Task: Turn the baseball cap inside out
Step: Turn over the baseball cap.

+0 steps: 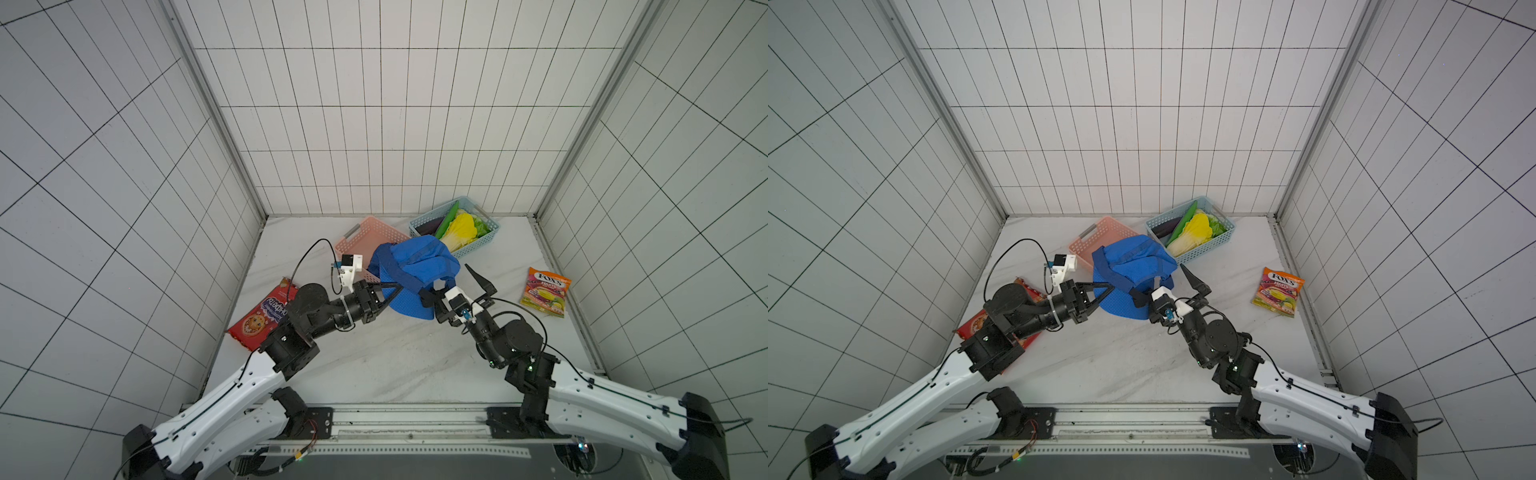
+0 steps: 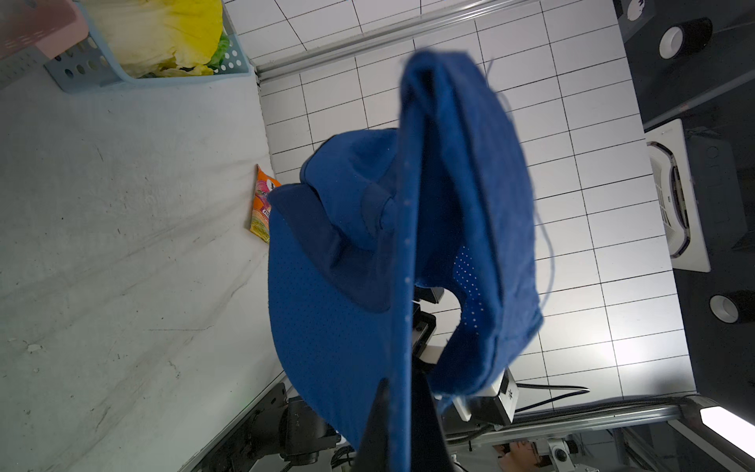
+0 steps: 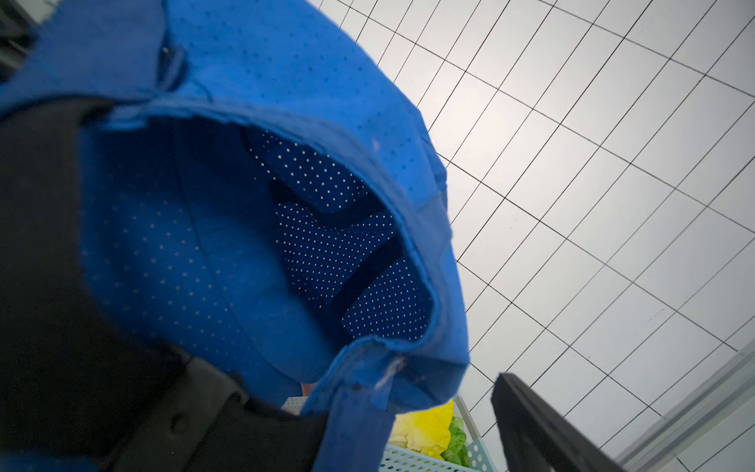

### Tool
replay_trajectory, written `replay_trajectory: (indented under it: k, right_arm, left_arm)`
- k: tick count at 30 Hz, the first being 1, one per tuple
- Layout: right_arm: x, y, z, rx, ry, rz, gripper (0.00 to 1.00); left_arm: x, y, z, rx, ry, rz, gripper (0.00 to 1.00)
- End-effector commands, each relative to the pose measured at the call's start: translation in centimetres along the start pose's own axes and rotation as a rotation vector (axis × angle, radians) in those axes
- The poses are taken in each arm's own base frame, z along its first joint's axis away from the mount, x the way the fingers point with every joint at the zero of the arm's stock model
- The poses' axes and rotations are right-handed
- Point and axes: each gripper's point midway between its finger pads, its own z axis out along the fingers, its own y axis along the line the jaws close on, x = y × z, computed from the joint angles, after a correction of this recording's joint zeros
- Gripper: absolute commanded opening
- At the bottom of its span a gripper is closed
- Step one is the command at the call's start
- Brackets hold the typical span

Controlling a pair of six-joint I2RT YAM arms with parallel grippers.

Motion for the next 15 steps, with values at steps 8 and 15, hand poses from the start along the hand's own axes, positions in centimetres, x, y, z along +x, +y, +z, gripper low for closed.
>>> replay_trajectory:
  k: [8,15]
  right_arm:
    - [-5.9,-2.1,0.0,-0.011,-0.158,0.072,0.99]
    - [-6.3,-1.3,1.6,-0.015,-0.131,0.018,0.99]
  left_arm:
    - [-0.5,1.8,0.4,-0.084,-0.038,0.054,0.0]
    - [0.5,2.5,1.6,-0.144,0.006,0.122,0.0]
